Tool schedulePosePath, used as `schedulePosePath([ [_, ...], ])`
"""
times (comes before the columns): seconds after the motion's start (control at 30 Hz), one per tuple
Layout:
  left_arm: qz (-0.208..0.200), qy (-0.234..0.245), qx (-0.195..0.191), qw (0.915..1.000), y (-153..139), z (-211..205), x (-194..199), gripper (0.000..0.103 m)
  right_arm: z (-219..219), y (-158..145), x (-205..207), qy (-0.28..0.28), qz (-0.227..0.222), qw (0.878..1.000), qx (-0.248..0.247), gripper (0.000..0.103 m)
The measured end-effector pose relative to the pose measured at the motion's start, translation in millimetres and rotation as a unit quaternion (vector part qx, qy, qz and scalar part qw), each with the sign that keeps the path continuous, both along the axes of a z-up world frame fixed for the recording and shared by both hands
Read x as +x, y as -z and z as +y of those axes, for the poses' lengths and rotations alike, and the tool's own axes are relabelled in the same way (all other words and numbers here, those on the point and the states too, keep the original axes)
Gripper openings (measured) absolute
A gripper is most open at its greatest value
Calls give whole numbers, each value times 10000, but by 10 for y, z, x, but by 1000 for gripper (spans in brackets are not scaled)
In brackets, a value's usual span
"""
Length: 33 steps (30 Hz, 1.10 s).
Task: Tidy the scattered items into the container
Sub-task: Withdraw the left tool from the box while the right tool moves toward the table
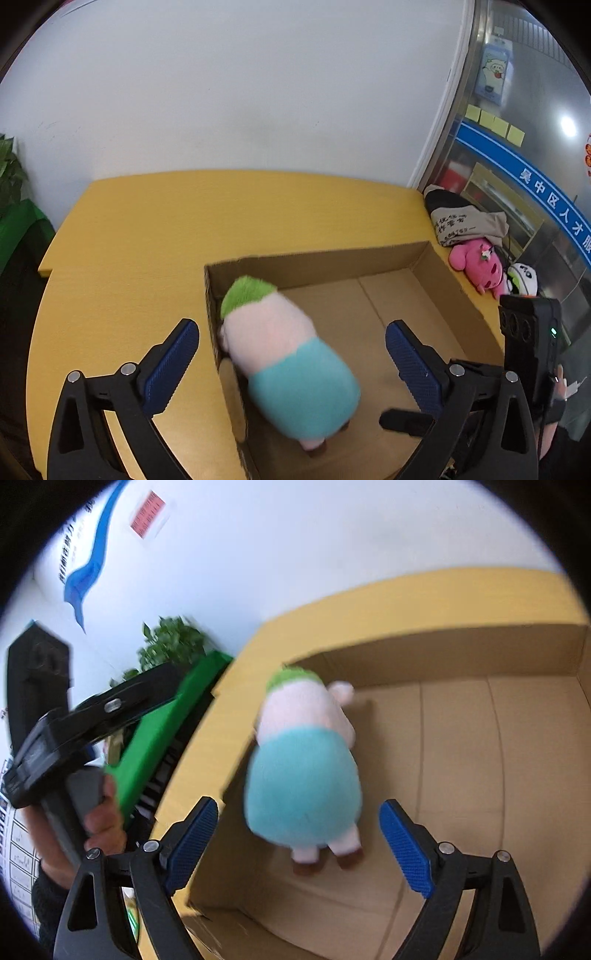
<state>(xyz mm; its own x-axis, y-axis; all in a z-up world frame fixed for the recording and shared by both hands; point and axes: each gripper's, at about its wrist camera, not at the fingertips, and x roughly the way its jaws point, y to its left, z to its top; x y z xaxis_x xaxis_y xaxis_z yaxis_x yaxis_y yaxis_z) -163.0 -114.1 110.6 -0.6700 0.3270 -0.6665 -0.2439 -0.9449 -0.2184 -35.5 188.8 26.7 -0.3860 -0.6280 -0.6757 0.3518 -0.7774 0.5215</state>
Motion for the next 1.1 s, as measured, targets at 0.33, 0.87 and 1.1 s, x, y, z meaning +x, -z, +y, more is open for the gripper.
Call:
schedulePosePath([
  [0.33, -721, -194, 448, 9962, 703, -205, 477, 102, -1336, 441, -830, -798, -1060, 9911, 64, 28],
  [0.87, -1587, 123, -118, 9872, 1429, -80, 707, 80, -1841, 330, -1273, -1136, -1157, 9855, 499, 25],
  [1.1, -1752, 88, -102, 9844, 1573, -46, 753, 76, -1881, 123, -1118, -1468, -901, 9850, -30, 31],
])
